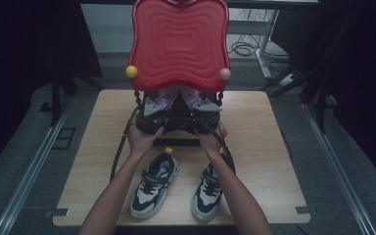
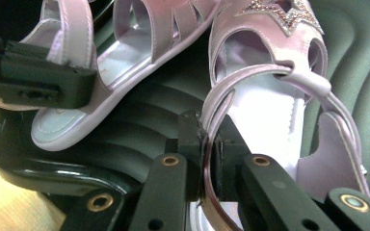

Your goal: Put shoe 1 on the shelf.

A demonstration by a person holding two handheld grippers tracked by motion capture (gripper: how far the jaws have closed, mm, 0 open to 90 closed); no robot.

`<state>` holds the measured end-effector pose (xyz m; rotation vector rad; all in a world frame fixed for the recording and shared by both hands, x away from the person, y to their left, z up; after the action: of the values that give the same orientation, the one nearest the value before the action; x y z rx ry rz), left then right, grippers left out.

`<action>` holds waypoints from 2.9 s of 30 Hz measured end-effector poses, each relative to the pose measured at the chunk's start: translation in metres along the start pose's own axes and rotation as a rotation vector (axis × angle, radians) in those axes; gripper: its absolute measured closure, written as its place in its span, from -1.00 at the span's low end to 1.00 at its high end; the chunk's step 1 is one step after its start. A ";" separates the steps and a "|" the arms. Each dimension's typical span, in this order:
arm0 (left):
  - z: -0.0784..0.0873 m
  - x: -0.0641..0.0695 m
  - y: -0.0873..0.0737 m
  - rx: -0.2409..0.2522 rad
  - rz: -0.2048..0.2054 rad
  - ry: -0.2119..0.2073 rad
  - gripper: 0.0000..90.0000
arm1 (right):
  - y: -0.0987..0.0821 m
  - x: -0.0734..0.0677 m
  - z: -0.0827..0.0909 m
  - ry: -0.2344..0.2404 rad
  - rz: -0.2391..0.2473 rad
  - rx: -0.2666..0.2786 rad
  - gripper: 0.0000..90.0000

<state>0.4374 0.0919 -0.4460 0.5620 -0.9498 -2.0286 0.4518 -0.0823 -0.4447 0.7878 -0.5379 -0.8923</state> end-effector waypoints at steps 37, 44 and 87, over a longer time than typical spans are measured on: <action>0.046 0.004 -0.013 -0.017 0.100 -0.137 0.28 | -0.018 -0.002 0.047 0.189 -0.023 -0.013 0.22; 0.064 0.009 -0.024 -0.020 0.106 -0.152 0.27 | -0.031 0.000 0.065 0.241 -0.007 -0.013 0.19; 0.123 0.039 -0.129 -0.131 0.150 -0.263 0.17 | -0.125 0.021 0.127 0.342 0.038 -0.039 0.06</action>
<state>0.2711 0.1625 -0.4729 0.1495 -0.9714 -2.0415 0.3141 -0.1958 -0.4646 0.8702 -0.2335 -0.7108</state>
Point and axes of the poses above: each handheld gripper's, and its own axes: z roughly backward along the jaws, y roughly out of its top, x roughly to its right, the point moved 3 cm from there along -z, roughly forward along the jaws, and after that the axes turned 14 degrees about -x, right-handed, at the moved point
